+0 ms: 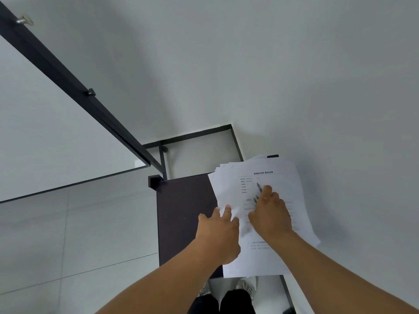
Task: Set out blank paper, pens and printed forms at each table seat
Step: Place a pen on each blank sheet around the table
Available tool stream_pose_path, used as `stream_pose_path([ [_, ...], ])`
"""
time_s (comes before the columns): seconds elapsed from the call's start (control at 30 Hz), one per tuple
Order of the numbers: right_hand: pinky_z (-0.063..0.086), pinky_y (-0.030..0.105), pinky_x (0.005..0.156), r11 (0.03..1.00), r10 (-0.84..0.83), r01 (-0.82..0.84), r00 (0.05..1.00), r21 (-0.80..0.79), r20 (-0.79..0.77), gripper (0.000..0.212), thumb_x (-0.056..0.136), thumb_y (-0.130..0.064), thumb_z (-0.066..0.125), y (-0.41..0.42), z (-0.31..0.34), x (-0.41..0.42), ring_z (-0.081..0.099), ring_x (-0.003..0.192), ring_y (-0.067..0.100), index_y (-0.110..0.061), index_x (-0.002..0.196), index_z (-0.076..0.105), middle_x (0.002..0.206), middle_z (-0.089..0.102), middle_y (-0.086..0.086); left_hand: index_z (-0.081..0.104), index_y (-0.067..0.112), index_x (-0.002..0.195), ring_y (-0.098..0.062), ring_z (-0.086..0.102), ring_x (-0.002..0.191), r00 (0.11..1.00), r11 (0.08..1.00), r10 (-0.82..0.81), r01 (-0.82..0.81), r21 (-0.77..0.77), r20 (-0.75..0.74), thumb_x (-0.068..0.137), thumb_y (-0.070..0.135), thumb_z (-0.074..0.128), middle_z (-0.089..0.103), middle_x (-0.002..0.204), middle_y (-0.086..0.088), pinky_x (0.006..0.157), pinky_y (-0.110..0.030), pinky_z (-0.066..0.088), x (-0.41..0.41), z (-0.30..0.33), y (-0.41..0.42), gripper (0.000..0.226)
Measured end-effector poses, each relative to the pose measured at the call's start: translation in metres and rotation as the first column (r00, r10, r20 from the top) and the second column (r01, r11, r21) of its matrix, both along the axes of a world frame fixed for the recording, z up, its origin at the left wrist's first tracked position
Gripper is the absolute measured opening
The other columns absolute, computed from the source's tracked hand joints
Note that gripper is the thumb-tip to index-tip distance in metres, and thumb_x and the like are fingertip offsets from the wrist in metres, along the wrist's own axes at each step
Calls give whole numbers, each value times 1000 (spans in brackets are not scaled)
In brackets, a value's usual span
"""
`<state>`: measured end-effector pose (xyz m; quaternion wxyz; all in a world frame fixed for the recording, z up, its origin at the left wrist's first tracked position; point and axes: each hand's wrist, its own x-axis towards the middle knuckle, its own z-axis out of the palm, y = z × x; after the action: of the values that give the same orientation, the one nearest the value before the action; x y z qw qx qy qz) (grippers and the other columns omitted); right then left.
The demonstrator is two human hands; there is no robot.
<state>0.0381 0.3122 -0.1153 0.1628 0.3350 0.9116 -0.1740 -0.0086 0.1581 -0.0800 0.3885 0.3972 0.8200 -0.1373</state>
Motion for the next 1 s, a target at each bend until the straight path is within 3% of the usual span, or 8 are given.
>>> stream_pose_path([
  [0.23,61,33,92,1000,5,-6,997,-19,-78,40,102,-29,68,1,-5,3,68,102,23,-12,132,47,119,64,8,13,28,174,-38,4,169,1000,1000,21,-21,5,12,109,44,50,-9,184,-5,126,-69,26,-2,1,-4,77],
  [0.33,61,31,89,997,-24,16,995,-81,-102,33,104,-26,67,6,-3,3,67,98,22,-12,126,48,118,61,6,22,25,172,-38,6,169,999,999,38,-38,18,13,109,45,50,-5,184,-7,126,-68,25,-1,5,-1,72],
  [0.47,52,27,74,969,-136,101,980,-225,-146,28,105,-22,67,15,4,3,62,92,20,-16,115,42,115,56,5,33,22,167,-39,12,168,996,995,92,-92,39,3,108,43,50,4,183,-9,125,-66,29,-3,14,-5,65],
  [0.57,57,26,69,881,-298,198,937,-430,-180,19,107,-19,64,20,19,-2,69,93,20,-14,118,49,116,63,6,40,20,162,-40,20,165,990,988,144,-143,52,-3,107,43,50,11,182,-9,122,-64,35,-7,24,-16,60],
  [0.7,68,40,70,716,-452,206,865,-667,-218,8,108,-19,63,18,58,-19,76,83,23,-20,115,59,100,75,6,36,21,165,-38,16,167,976,974,217,-215,73,-21,107,42,49,7,183,-8,125,-64,31,-16,43,-31,64],
  [0.83,62,30,63,611,-528,96,790,-786,-313,11,108,-17,66,4,110,-37,65,64,20,-6,107,63,81,72,11,31,24,169,-35,17,168,956,953,288,-281,117,-52,109,45,49,7,184,-6,128,-63,29,-25,78,-49,66],
  [1.0,52,36,57,548,-521,-52,759,-835,-390,20,107,-15,66,-20,173,-52,52,62,25,-4,92,57,69,60,12,40,24,162,-32,36,159,923,921,366,-341,187,-122,107,48,49,20,181,-4,122,-59,40,-36,123,-75,61],
])
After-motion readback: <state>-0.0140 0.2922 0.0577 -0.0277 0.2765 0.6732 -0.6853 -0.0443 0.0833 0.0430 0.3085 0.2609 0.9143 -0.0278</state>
